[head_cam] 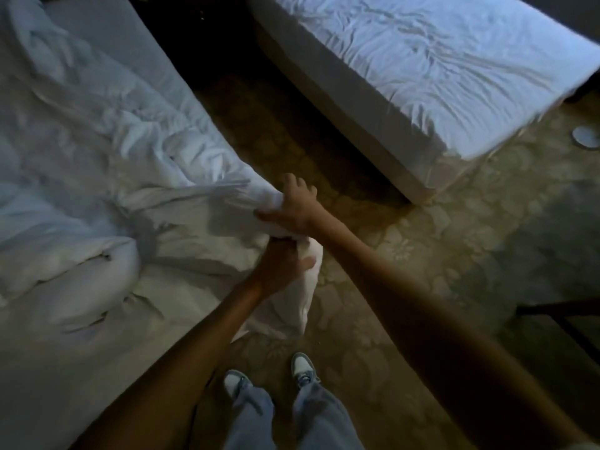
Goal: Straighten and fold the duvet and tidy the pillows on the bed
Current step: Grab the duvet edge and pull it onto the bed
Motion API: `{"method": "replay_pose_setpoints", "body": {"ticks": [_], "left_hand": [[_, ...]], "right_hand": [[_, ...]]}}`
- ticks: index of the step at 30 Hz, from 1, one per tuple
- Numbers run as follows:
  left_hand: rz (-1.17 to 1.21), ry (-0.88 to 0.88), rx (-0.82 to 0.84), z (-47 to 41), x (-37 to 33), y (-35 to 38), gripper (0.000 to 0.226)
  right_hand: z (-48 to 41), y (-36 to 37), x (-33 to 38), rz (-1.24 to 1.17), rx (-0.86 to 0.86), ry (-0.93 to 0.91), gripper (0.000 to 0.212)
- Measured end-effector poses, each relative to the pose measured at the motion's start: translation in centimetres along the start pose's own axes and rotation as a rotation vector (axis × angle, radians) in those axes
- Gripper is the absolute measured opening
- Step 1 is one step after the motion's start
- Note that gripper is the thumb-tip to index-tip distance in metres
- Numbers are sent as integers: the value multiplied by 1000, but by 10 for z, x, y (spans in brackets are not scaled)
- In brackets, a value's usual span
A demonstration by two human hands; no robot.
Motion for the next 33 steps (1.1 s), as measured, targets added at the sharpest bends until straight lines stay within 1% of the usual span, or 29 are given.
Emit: {"method": "replay_pose_setpoints", "body": {"ticks": [1, 2, 3, 4, 5, 6, 7, 8, 9, 10, 11, 12, 13, 15, 17, 18, 20, 22, 24, 26, 27, 30, 33], "left_hand": [[-8, 16, 10, 3, 8, 6, 63], [21, -5, 12, 6, 15, 9, 68], [65, -60, 4, 9, 25, 7, 66], [135, -116, -8, 13, 34, 2, 60], [259, -183, -36, 18, 42, -6, 49], [434, -263, -100, 19, 56, -14, 38], [641, -374, -195, 21, 72, -25, 31], [846, -508, -280, 23, 88, -34, 31], [1016, -620, -315, 22, 101, -39, 39], [1122, -689, -304, 19, 108, -41, 51], [1150, -712, -263, 14, 108, -44, 60], [1137, -721, -233, 7, 102, -45, 65], [1100, -725, -235, -1, 96, -45, 65], [976, -709, -295, -24, 80, -46, 64], [888, -612, -301, -46, 45, -43, 68], [860, -543, -269, -59, 25, -40, 63], [807, -407, -190, -79, -20, -32, 45], [729, -316, -128, -96, -55, -21, 40], [586, -260, -22, -102, -75, -11, 37], [458, -224, 52, -97, -76, -8, 21], [451, -220, 56, -90, -72, -10, 18], [429, -244, 57, -67, -44, -30, 24], [409, -284, 20, -42, 5, -65, 26]], "right_hand": [[-8, 17, 5, 182, 66, -22, 94], [-15, 34, 5, 305, 124, -44, 93], [-20, 45, 4, 357, 155, -69, 84], [-23, 51, 3, 358, 153, -93, 70], [-25, 53, 3, 336, 119, -133, 55], [-24, 52, 4, 307, 83, -166, 45], [-22, 52, 3, 277, 60, -192, 41], [-16, 53, 2, 253, 48, -213, 42], [-8, 54, 1, 236, 39, -234, 44], [0, 56, -1, 228, 35, -256, 44], [8, 58, -1, 223, 34, -293, 44], [14, 59, -2, 222, 37, -327, 42], [19, 56, -3, 224, 25, -358, 40], [23, 36, -11, 241, -42, -370, 40], [27, 1, -29, 240, -140, -329, 42], [29, -20, -39, 222, -191, -300, 41], [33, -60, -60, 183, -264, -236, 40], [36, -93, -80, 162, -251, -172, 43], [38, -111, -89, 145, -223, -188, 43], [39, -112, -80, 124, -233, -246, 34], [40, -106, -72, 118, -229, -274, 28], [38, -69, -39, 90, -183, -345, 13], [28, -20, -3, 43, -99, -341, 12]]}}
Point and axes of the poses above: each hand's wrist, its own z-axis away from the middle knuckle, its own y-axis out of the palm, x = y × z, the point moved 6 cm from there along -z, towards the middle knuckle, and after that the axes turned 3 degrees about -z, right-handed, at the moved point
